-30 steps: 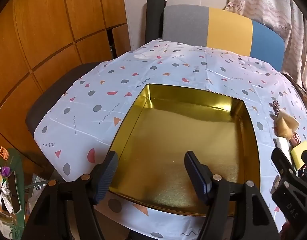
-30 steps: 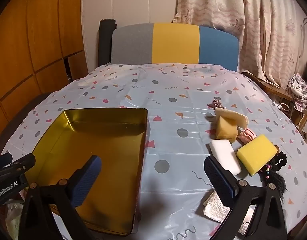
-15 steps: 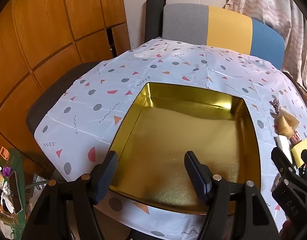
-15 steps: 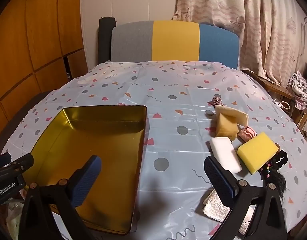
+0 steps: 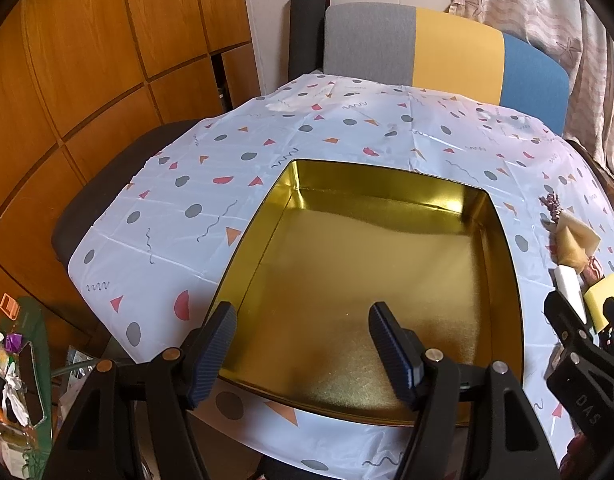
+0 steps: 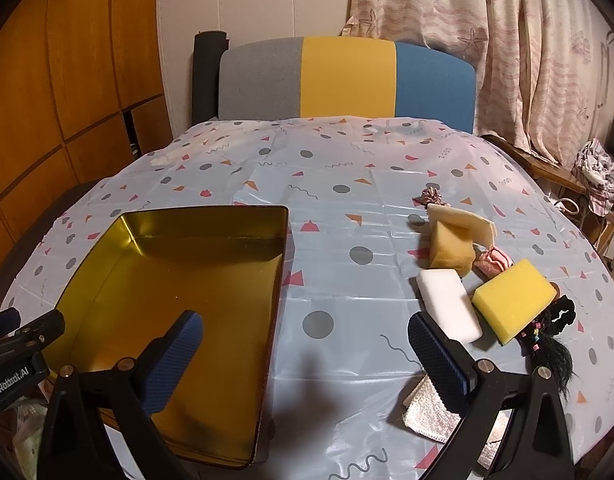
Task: Organize rigid objects
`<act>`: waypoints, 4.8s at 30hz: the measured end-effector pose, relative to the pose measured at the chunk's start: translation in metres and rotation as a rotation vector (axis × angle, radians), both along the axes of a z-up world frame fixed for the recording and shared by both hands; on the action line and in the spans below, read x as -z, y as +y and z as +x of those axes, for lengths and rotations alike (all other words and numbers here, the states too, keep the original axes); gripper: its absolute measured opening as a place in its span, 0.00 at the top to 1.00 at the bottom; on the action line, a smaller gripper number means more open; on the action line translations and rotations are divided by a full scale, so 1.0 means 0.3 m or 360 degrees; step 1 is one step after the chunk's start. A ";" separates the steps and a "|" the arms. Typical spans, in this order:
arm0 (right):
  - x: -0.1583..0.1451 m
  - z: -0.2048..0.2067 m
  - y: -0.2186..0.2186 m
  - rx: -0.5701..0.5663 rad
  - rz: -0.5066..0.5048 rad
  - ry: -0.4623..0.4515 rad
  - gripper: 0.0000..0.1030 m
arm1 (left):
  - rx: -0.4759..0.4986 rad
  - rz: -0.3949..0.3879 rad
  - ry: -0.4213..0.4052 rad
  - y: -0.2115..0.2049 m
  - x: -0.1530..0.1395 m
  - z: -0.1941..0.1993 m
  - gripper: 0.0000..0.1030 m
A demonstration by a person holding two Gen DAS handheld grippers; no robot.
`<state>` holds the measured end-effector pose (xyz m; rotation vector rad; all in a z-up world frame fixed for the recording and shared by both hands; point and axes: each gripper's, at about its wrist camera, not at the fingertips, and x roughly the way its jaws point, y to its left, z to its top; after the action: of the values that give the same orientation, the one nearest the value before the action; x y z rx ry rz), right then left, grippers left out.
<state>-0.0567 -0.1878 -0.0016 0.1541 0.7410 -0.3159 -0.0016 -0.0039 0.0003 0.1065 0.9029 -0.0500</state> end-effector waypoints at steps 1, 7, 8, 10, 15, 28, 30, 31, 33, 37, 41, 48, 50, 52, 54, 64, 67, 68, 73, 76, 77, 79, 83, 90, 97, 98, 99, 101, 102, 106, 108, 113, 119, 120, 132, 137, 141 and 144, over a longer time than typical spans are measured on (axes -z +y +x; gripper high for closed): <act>0.002 0.000 0.000 -0.0001 0.0001 0.0002 0.00 | 0.0000 -0.0001 0.0001 -0.001 0.001 -0.001 0.32; 0.005 0.001 0.003 -0.0004 0.0007 0.0006 0.00 | -0.0003 0.0006 0.0002 -0.004 0.003 -0.005 0.32; 0.005 0.001 0.002 -0.0005 0.0006 0.0004 0.00 | -0.0003 0.0007 0.0002 -0.006 0.006 -0.005 0.32; 0.008 0.003 0.003 -0.0008 0.0004 0.0008 0.00 | -0.0001 0.0008 0.0002 -0.008 0.007 -0.006 0.32; 0.018 0.005 0.004 -0.0010 0.0009 0.0022 0.00 | -0.0005 0.0018 -0.0002 -0.013 0.010 -0.009 0.32; 0.017 0.005 0.002 -0.0019 0.0028 0.0018 0.00 | 0.0004 0.0024 0.0009 -0.010 0.014 -0.007 0.32; 0.018 0.003 0.001 -0.0015 0.0031 0.0017 0.00 | 0.0001 0.0024 0.0010 -0.011 0.014 -0.007 0.32; 0.018 0.003 0.001 -0.0015 0.0032 0.0018 0.00 | 0.0001 0.0024 0.0012 -0.011 0.015 -0.007 0.32; 0.018 0.002 0.000 -0.0015 0.0031 0.0016 0.00 | 0.0001 0.0021 0.0017 -0.012 0.016 -0.007 0.32; 0.019 -0.002 -0.003 -0.0014 0.0034 0.0009 0.00 | 0.0003 0.0024 0.0022 -0.013 0.019 -0.008 0.32; 0.019 -0.002 -0.003 -0.0018 0.0028 0.0014 0.00 | 0.0006 0.0032 0.0022 -0.016 0.020 -0.008 0.32; 0.012 -0.017 -0.009 -0.0013 0.0023 -0.0011 0.00 | 0.0005 0.0059 0.0000 -0.023 0.019 -0.010 0.32; 0.001 -0.035 -0.017 -0.0010 0.0016 -0.0052 0.00 | 0.0024 0.0063 -0.0003 -0.036 0.021 -0.016 0.32; -0.006 -0.054 -0.026 -0.0007 0.0005 -0.0075 0.00 | 0.0087 0.0059 0.0010 -0.064 0.027 -0.023 0.32; -0.012 -0.077 -0.043 -0.0016 -0.0006 -0.0099 0.00 | 0.0163 0.0017 0.0057 -0.090 0.033 -0.027 0.32; -0.006 -0.234 -0.249 0.0219 -0.0035 -0.0107 0.00 | 0.0686 -0.0141 0.0348 -0.344 0.090 -0.112 0.32; 0.002 -0.304 -0.349 0.0340 -0.0030 -0.0104 0.00 | 0.0787 -0.0047 0.0317 -0.432 0.082 -0.161 0.32; 0.005 -0.331 -0.394 0.0388 -0.0029 -0.0095 0.00 | 0.0840 -0.0027 0.0309 -0.465 0.080 -0.178 0.32; 0.019 -0.451 -0.560 0.0585 -0.0048 -0.0091 0.00 | 0.1025 -0.0099 0.0345 -0.582 0.074 -0.216 0.32; 0.025 -0.524 -0.643 0.0684 -0.0041 -0.0091 0.00 | 0.1117 -0.0198 0.0457 -0.662 0.092 -0.228 0.32; 0.026 -0.551 -0.670 0.0719 -0.0052 -0.0084 0.00 | 0.1128 -0.0219 0.0492 -0.682 0.102 -0.227 0.32; 0.028 -0.600 -0.715 0.0786 -0.0092 -0.0078 0.00 | 0.1157 -0.0269 0.0569 -0.727 0.127 -0.236 0.32; 0.036 -0.707 -0.797 0.0924 -0.0072 -0.0087 0.00 | 0.1213 -0.0261 0.0652 -0.809 0.176 -0.284 0.34; 0.042 -0.814 -0.864 0.1060 -0.0060 -0.0110 0.00 | 0.1157 -0.0436 0.0874 -0.919 0.273 -0.298 0.36; 0.088 -0.798 -0.854 0.0996 0.0033 -0.0125 0.00 | 0.1102 -0.0444 0.0814 -0.984 0.320 -0.322 0.37; 0.097 -0.789 -0.849 0.0977 0.0043 -0.0125 0.00 | 0.1097 -0.0452 0.0805 -0.984 0.323 -0.319 0.38; 0.102 -0.780 -0.843 0.0956 0.0049 -0.0125 0.00 | 0.1099 -0.0455 0.0799 -0.985 0.328 -0.317 0.39; 0.110 -0.758 -0.831 0.0911 0.0057 -0.0127 0.00 | 0.1100 -0.0480 0.0793 -0.977 0.330 -0.313 0.42; 0.114 -0.742 -0.824 0.0882 0.0059 -0.0129 0.00 | 0.1096 -0.0492 0.0795 -0.968 0.327 -0.308 0.45; 0.125 -0.684 -0.804 0.0790 0.0084 -0.0127 0.00 | 0.1104 -0.0584 0.0805 -0.930 0.333 -0.276 0.54; 0.128 -0.656 -0.797 0.0750 0.0107 -0.0139 0.00 | 0.1119 -0.0569 0.0763 -0.911 0.327 -0.266 0.54; 0.151 -0.570 -0.812 0.0659 0.0335 -0.0178 0.00 | 0.1051 -0.0597 0.0728 -0.838 0.326 -0.211 0.54; 0.200 -0.432 -0.846 0.0575 0.0688 -0.0225 0.01 | 0.1062 -0.0580 0.0653 -0.785 0.326 -0.192 0.52; 0.202 -0.411 -0.847 0.0571 0.0685 -0.0217 0.01 | 0.1075 -0.0565 0.0638 -0.785 0.325 -0.195 0.51; 0.214 -0.134 -0.813 0.0306 0.0034 0.0167 0.00 | 0.1089 -0.0616 0.0656 -0.759 0.325 -0.175 0.57; 0.274 -0.135 -0.851 0.0317 0.0301 0.0107 0.00 | 0.1134 -0.0628 0.0628 -0.751 0.313 -0.189 0.64; 0.274 -0.154 -0.854 0.0315 0.0350 0.0011 0.42 | 0.1154 -0.0620 0.0617 -0.751 0.309 -0.191 0.65; 0.286 -0.151 -0.858 0.0294 0.0458 0.0006 0.62 | 0.1156 -0.0622 0.0616 -0.751 0.308 -0.190 0.65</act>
<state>-0.1020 -0.4453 -0.0873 0.4962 0.7751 -0.3838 -0.0587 -0.2293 -0.0921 0.0555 1.1839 -0.9450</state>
